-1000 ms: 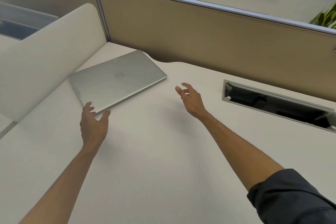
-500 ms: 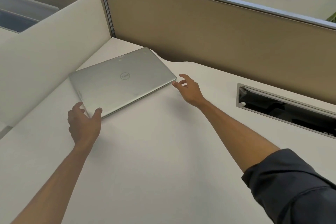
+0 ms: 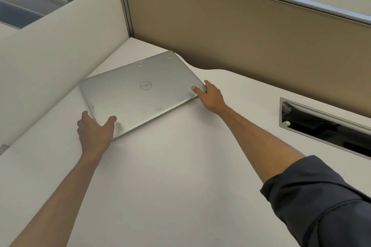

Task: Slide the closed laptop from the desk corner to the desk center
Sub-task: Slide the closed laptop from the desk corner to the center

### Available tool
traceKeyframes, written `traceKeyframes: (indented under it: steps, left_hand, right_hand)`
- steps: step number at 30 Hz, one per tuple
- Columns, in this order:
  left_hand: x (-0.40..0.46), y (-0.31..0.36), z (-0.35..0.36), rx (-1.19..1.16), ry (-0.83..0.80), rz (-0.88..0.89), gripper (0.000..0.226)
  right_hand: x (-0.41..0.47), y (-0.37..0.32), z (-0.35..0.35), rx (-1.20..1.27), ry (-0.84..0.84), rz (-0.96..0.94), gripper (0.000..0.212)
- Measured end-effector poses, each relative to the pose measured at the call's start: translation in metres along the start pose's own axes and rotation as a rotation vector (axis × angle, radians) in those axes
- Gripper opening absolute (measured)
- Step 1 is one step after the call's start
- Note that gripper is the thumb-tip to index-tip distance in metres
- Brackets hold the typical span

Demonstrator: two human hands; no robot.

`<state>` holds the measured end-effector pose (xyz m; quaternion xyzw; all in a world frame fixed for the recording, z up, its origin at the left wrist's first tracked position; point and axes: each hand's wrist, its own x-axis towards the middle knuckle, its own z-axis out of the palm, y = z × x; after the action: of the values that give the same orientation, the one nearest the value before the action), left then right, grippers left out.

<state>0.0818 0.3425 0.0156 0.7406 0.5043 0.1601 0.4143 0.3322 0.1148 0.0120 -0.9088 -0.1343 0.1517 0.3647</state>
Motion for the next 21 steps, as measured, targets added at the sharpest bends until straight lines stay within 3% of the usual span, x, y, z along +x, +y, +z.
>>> traceKeyframes:
  steps: [5,13,15,18,21]
  left_hand:
    - [0.013,0.007,0.003,0.018,0.012,-0.01,0.088]
    - [0.019,0.009,0.012,-0.018,0.129,-0.079,0.089]
    - [0.022,0.007,0.014,-0.027,0.148,-0.089,0.087]
    - [0.025,0.001,0.017,-0.086,0.202,-0.079,0.061]
    - [0.024,-0.004,0.018,-0.175,0.235,-0.077,0.06]
  right_hand:
    - [0.021,-0.006,0.004,-0.113,0.015,0.002,0.057]
    - [0.041,-0.027,0.02,-0.201,0.046,0.137,0.082]
    - [0.043,-0.027,0.019,-0.206,0.048,0.152,0.081]
    - [0.048,-0.025,0.011,-0.146,0.006,0.179,0.076]
    - [0.044,-0.021,0.009,-0.113,-0.002,0.191,0.074]
